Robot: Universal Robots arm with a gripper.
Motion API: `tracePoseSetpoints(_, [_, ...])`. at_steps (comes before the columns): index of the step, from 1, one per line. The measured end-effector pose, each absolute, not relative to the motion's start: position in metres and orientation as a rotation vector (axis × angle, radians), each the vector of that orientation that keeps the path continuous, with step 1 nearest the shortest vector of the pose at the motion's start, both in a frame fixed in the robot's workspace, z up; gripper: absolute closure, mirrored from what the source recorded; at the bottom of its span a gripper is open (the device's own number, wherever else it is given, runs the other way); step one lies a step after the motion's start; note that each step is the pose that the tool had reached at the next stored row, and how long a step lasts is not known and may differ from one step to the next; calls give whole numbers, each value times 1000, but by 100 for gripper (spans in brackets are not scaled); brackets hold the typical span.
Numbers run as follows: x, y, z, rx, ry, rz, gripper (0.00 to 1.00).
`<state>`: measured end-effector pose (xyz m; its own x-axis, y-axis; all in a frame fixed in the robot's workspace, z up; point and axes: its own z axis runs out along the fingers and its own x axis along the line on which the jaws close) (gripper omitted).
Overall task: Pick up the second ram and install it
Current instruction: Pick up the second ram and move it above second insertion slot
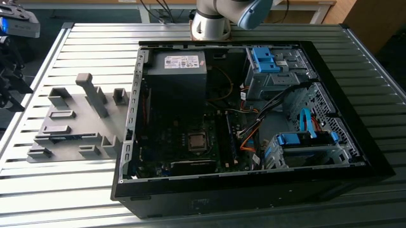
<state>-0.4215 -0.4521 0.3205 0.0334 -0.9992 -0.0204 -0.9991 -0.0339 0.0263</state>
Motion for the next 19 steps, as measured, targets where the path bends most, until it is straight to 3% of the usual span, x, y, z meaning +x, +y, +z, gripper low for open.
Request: tracePoseSetpoints(19, [-421,-452,307,2211,-2226,-52,49])
